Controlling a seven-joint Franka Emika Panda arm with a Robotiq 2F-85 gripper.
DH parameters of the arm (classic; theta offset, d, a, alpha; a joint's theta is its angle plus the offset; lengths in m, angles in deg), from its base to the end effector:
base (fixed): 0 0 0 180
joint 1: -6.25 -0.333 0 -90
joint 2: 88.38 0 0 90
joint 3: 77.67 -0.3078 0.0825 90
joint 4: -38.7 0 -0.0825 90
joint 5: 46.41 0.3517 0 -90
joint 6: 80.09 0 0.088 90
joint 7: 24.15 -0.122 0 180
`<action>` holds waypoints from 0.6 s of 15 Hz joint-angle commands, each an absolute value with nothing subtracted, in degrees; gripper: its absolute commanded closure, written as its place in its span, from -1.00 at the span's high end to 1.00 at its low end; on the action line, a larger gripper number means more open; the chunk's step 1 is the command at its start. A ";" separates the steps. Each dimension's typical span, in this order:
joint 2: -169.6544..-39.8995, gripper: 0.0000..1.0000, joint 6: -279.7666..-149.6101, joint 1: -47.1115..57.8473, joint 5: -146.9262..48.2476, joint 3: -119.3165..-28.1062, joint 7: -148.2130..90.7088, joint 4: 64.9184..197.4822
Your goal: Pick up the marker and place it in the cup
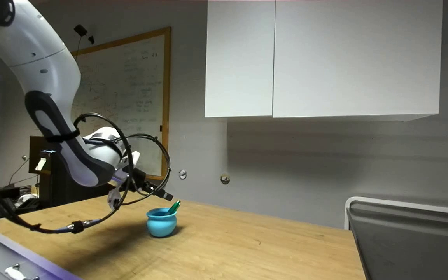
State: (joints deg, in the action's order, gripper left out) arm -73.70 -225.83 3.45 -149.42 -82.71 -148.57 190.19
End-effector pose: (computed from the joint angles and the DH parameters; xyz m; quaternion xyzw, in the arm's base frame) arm 0.4007 0.0582 0.3410 0.8431 -0.2031 0.4703 0.1636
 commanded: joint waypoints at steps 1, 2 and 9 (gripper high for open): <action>-72.45 1.00 -225.86 1.92 -148.40 -80.35 -146.27 189.84; -72.29 1.00 -226.04 1.86 -148.10 -79.94 -145.78 189.82; -67.99 1.00 -230.62 2.12 -134.24 -77.18 -130.67 190.57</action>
State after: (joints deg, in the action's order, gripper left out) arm -71.20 -228.52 2.76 -140.50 -78.89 -138.27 189.87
